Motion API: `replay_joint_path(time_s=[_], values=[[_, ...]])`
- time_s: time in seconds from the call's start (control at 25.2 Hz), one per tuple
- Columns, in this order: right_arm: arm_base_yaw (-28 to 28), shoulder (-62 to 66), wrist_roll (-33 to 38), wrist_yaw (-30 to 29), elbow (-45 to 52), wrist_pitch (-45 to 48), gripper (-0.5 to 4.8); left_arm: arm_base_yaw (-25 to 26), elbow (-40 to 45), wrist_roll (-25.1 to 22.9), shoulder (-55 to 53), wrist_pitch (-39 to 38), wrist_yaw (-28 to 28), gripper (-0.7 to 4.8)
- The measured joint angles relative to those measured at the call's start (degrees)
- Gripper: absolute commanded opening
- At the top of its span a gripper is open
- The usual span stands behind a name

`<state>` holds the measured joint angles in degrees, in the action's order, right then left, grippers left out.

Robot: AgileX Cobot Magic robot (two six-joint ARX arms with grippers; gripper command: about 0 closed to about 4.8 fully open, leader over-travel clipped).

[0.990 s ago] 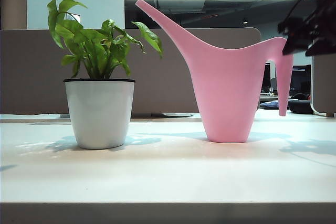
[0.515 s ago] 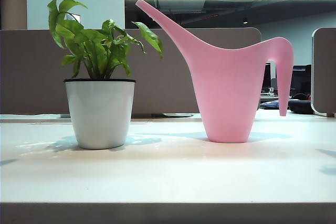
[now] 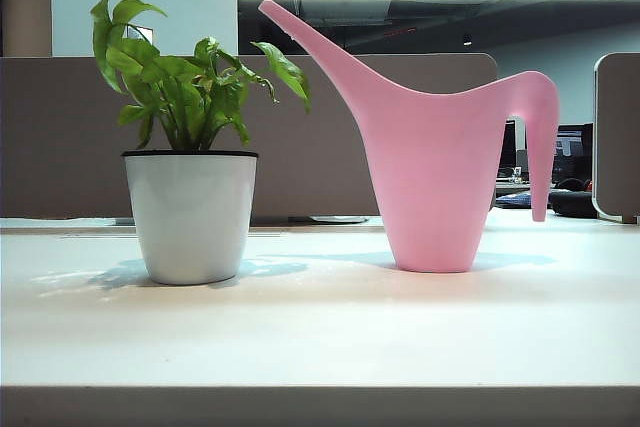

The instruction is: Pick up the watering can from the table, water the potted plant, and put the can back.

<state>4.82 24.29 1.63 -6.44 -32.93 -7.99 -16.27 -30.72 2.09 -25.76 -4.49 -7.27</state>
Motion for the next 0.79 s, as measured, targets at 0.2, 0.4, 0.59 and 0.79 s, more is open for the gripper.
replay_joint_path(time_s=[0.2,0.4,0.59,0.79], values=[[0.0,-2.43,3.89,-3.17,2.05,-5.75,-0.01,0.02,0.57,1.01,-0.07,-5.05,3.41,-0.03],[-0.02,-6.34,3.89,-2.34,9.35,-1.38,-0.01,0.02,9.42,-0.22,2.71,0.61,3.58,-0.06],[0.0,-8.87,2.99,-0.66,18.99,8.55,-0.01,0.04,17.66,-1.16,4.37,9.11,4.57,-0.06],[0.0,-8.87,-1.16,-0.66,24.68,14.19,-0.01,0.07,23.93,-1.18,4.26,15.3,5.18,-0.06]])
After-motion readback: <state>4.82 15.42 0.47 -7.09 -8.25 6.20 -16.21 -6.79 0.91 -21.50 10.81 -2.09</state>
